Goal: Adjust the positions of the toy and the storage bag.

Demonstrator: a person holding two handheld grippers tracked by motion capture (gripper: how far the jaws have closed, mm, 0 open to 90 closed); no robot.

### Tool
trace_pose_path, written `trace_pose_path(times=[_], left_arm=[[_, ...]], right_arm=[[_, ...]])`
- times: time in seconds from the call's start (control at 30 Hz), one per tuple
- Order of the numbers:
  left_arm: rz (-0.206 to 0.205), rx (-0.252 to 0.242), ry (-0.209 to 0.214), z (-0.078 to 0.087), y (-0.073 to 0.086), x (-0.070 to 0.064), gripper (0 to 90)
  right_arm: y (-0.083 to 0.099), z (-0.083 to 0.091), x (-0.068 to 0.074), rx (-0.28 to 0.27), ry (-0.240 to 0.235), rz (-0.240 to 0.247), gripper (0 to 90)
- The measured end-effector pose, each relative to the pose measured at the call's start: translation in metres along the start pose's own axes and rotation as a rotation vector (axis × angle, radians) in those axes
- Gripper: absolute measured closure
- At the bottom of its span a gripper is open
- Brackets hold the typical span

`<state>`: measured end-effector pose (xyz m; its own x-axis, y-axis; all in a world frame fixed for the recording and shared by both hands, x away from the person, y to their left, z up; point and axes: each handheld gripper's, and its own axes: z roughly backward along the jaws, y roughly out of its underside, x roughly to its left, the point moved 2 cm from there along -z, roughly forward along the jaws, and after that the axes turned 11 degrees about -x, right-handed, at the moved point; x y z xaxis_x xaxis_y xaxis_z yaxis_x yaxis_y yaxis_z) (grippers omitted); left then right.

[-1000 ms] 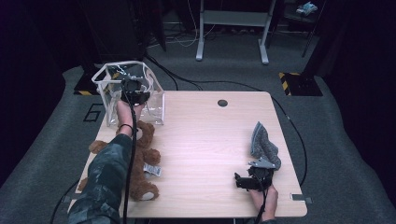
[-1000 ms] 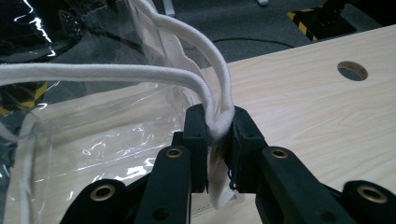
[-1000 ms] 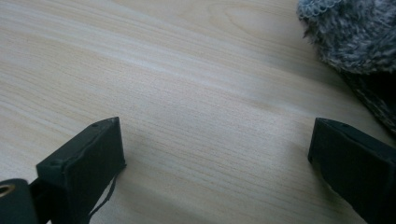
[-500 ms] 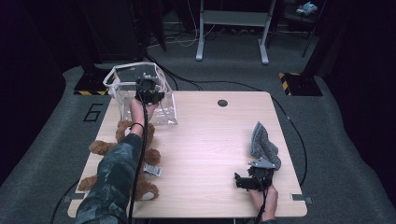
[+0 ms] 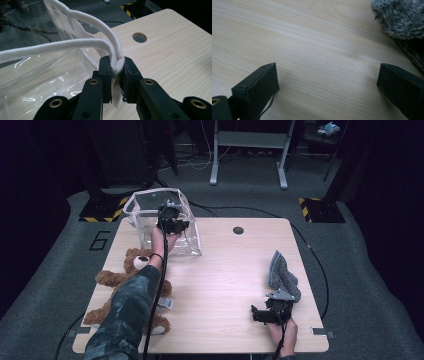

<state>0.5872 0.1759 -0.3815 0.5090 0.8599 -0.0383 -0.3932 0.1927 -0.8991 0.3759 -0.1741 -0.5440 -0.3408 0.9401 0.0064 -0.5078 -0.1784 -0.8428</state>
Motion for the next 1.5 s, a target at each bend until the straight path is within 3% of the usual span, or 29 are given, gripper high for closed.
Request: trace_pose_path(times=[0.3,0.73,0.93,1.17,1.3,1.43,1.5], left_arm=[[-0.004,0.004,0.023,-0.004,-0.001,-0.025,79.4],[-0.015,0.007,0.056,-0.009,-0.002,-0.071,78.9],[-0.011,0.017,0.077,-0.01,-0.004,-0.085,77.7],[-0.009,0.002,0.054,0.005,-0.012,-0.074,54.6],[-0.005,-0.016,0.025,0.022,-0.019,-0.056,44.3],[0.008,-0.001,0.0,0.036,-0.022,-0.034,40.1],[0.018,-0.02,-0.027,0.042,-0.025,-0.024,38.7]], right_arm=[[0.0,0.0,0.0,0.0,0.001,0.0,2.6],[0.0,0.0,0.0,0.0,0.007,-0.004,2.6],[0.0,0.0,0.0,-0.004,0.01,-0.007,2.6],[0.0,0.0,0.0,-0.004,0.01,-0.007,2.6],[0.0,0.0,0.0,-0.004,0.009,-0.006,2.7],[0.0,0.0,0.0,-0.006,0.007,-0.007,2.6],[0.0,0.0,0.0,-0.003,0.009,-0.002,2.6]])
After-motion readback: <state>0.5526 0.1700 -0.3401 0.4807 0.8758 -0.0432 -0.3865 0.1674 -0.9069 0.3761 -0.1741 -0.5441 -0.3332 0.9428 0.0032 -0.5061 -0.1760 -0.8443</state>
